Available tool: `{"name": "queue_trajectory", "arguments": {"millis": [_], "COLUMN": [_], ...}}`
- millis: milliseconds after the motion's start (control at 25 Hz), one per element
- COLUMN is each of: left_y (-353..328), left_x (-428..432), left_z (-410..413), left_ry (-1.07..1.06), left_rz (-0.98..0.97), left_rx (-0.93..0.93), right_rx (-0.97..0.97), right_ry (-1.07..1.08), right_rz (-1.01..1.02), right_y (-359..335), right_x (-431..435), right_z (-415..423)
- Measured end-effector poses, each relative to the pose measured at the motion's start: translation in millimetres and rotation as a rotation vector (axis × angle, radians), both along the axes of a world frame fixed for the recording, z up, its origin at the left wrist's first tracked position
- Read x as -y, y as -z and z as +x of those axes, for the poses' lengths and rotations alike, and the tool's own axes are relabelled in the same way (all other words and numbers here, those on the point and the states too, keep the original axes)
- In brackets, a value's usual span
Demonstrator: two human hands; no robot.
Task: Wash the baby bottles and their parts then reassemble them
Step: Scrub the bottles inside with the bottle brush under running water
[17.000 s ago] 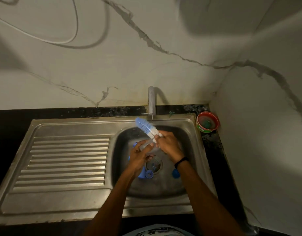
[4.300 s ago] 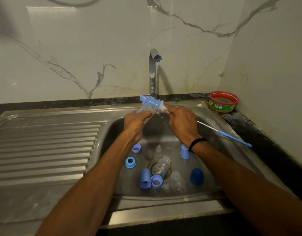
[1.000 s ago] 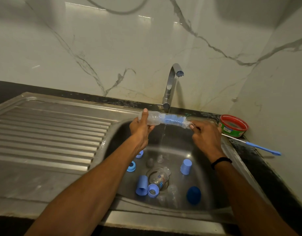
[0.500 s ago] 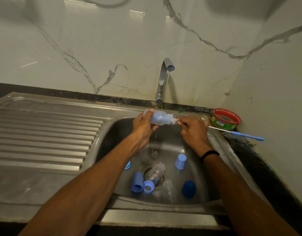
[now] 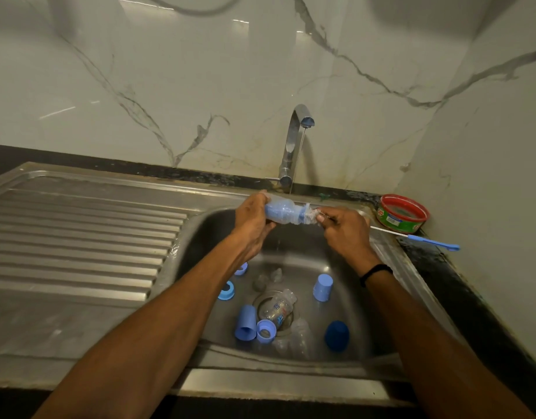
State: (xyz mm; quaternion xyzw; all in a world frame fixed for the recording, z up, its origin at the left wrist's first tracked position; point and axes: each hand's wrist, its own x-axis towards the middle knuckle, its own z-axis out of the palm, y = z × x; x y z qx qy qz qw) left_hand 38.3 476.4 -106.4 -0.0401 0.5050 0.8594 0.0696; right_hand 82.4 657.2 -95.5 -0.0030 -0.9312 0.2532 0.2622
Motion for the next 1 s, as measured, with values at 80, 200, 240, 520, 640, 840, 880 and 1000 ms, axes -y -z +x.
{"name": "queue_trajectory", "arguments": {"millis": [80, 200, 240, 520, 640, 840, 880, 1000], "left_y": [-1.8, -0.6, 2.2, 5.1, 10.1, 8.5, 8.2, 5.2], "left_x": [-5.3, 1.3, 2.3, 2.1, 8.5, 24.9, 24.6, 19.9], "left_z": [0.3, -6.6, -9.1, -3.8, -6.5, -18.1, -17.7, -11.4], "left_ry": [-0.01, -0.047, -0.051, -0.001, 0.009, -0.088, -0.092, -0.12], "left_rz": [-0.036, -0.028, -0.056, -0.064, -0.087, -0.012, -0.02, -0.033], "left_rx": [-0.046, -0.056, -0.069, -0.094, -0.05, 0.052, 0.058, 0.07], "right_rx": [-0.013, -0.016, -0.019, -0.015, -0.023, 0.007, 0.022, 0.051], "right_ry": [0.028, 0.025, 0.041, 0.062, 0.103, 0.141, 0.148, 0.144], "right_rz": [0.026, -0.007, 0.002, 0.008, 0.045, 0.061, 0.072, 0.066], "right_y": [-3.2, -4.6, -4.1, 0.4, 0.0, -3.3, -3.9, -7.7], "right_x": [2.4, 1.3, 0.7, 3.6, 1.2, -2.3, -2.5, -5.1], "right_z": [0.7, -1.2, -2.0, -2.7, 0.5, 4.8, 5.7, 13.0]}}
